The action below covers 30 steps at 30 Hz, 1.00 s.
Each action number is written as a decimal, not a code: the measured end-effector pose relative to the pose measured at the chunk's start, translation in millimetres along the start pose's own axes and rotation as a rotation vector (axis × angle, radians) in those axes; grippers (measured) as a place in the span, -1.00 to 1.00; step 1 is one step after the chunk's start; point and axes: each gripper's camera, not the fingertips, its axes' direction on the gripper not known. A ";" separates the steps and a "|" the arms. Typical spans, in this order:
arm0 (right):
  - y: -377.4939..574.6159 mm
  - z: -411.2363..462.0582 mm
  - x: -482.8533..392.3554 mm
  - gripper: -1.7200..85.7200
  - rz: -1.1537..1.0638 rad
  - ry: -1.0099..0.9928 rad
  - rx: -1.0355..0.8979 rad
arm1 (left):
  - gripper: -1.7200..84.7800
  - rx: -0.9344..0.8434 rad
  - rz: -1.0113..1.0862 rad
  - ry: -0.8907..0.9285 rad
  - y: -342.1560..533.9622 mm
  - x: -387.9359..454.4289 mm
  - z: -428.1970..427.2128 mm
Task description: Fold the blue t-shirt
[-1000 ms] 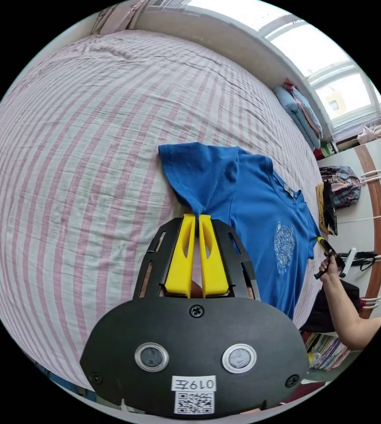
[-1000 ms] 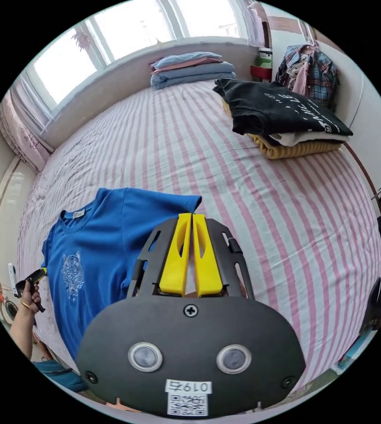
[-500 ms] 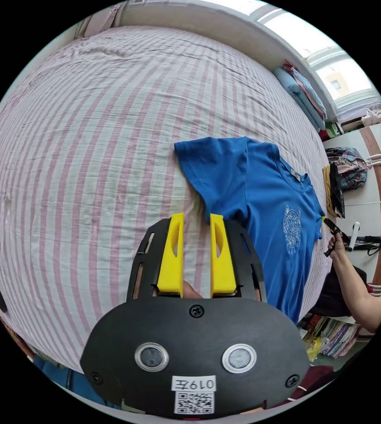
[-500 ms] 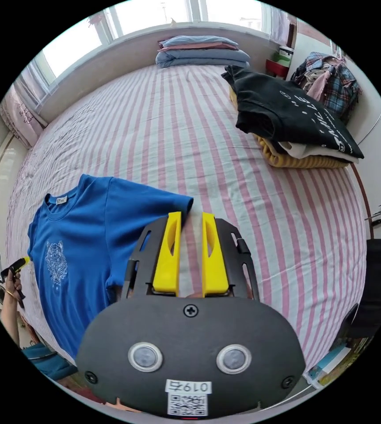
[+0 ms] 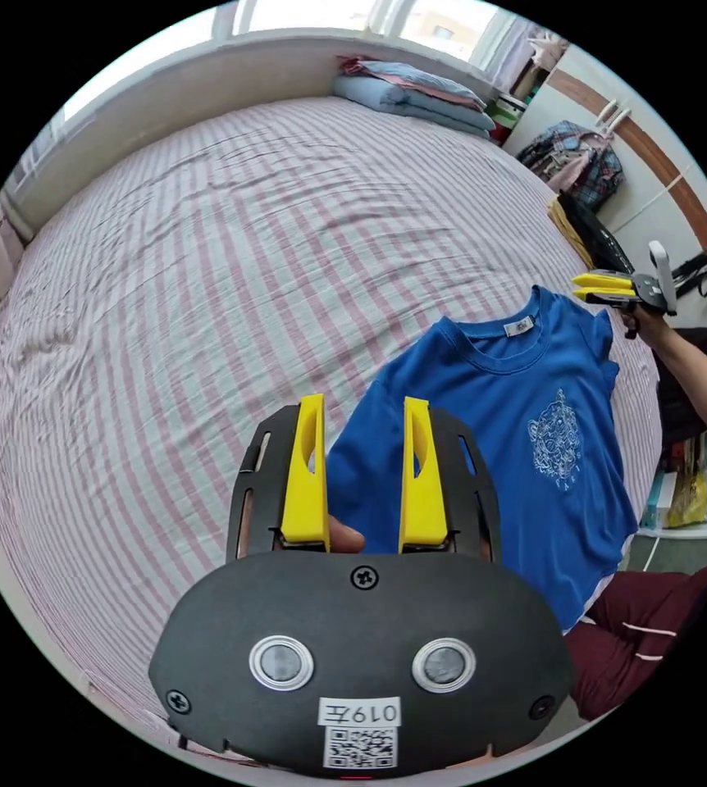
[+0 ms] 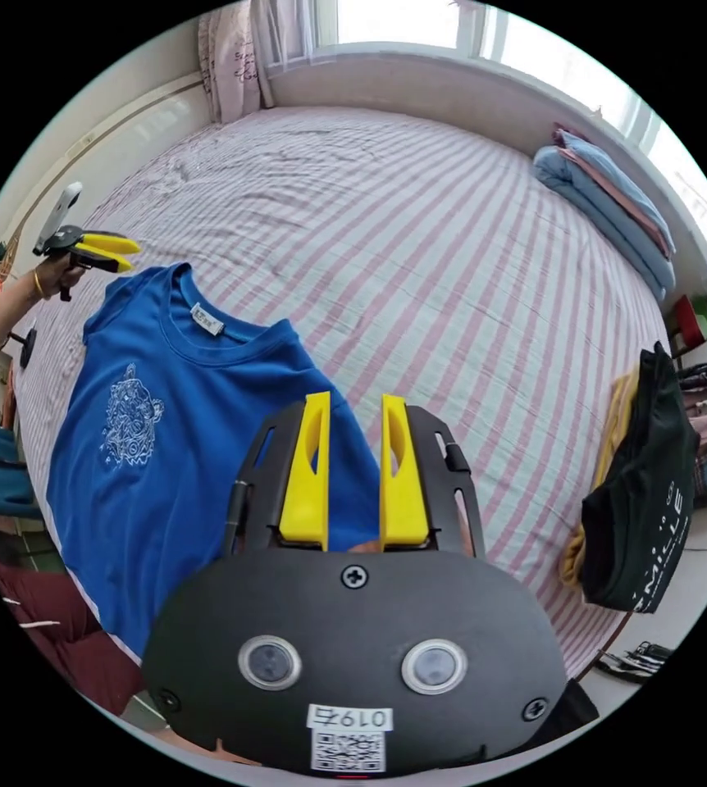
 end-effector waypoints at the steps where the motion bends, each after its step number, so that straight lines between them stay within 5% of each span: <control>1: -1.0 2.7 0.6 -0.72 -0.002 -0.010 -0.011 | -0.65 -0.012 0.036 0.003 -9.2 2.0 2.5; 14: 12.5 14.6 2.4 -0.98 0.006 -0.120 -0.028 | -0.78 -0.143 0.156 0.040 -38.3 4.9 19.6; 25: 29.8 23.7 -1.8 -0.97 0.083 0.010 -0.025 | -0.90 -0.120 0.002 0.121 -7.9 -21.0 -8.7; 30: 41.5 33.8 2.8 -0.79 0.147 -0.112 -0.058 | -0.82 -0.153 -0.044 0.117 5.9 -22.2 -25.6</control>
